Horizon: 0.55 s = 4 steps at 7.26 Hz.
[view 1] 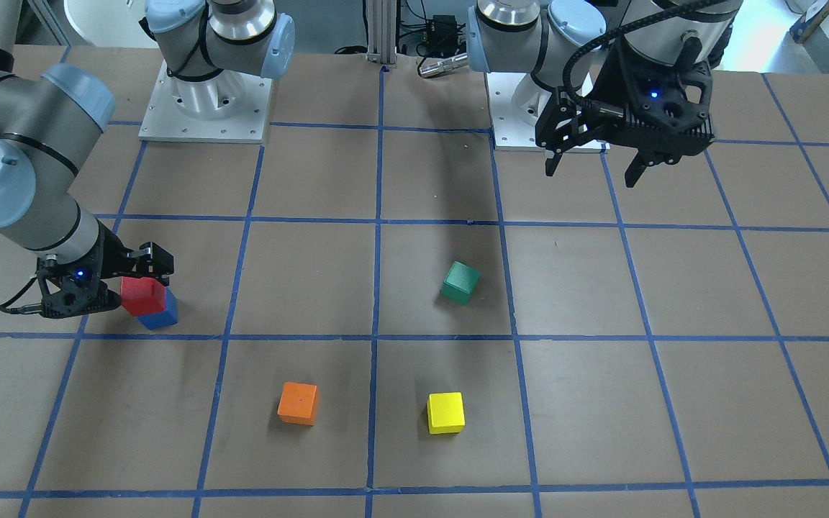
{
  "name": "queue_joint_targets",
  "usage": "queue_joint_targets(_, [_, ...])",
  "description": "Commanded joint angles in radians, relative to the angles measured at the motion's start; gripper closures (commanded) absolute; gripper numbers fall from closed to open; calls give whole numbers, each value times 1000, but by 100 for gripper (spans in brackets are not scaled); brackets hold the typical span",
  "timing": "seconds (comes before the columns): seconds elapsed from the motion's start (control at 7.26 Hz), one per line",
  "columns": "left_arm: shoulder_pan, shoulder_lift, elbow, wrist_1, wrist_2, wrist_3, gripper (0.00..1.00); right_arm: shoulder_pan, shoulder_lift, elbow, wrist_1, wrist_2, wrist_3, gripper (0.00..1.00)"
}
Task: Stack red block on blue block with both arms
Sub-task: 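Open the right gripper and raise it away from the stack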
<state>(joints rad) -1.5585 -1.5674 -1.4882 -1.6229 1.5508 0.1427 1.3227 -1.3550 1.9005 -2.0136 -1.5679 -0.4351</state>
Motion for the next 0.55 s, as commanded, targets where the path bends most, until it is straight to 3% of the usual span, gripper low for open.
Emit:
queue_joint_targets(0.0, [0, 0, 0, 0, 0, 0, 0, 3, -13, -75, 75, -1, 18, 0])
queue_joint_targets(0.14, [0, 0, 0, 0, 0, 0, 0, 4, -35, -165, 204, -1, 36, 0])
queue_joint_targets(0.41, [0, 0, 2, 0, 0, 0, 0, 45, -46, -372, 455, 2, 259, 0])
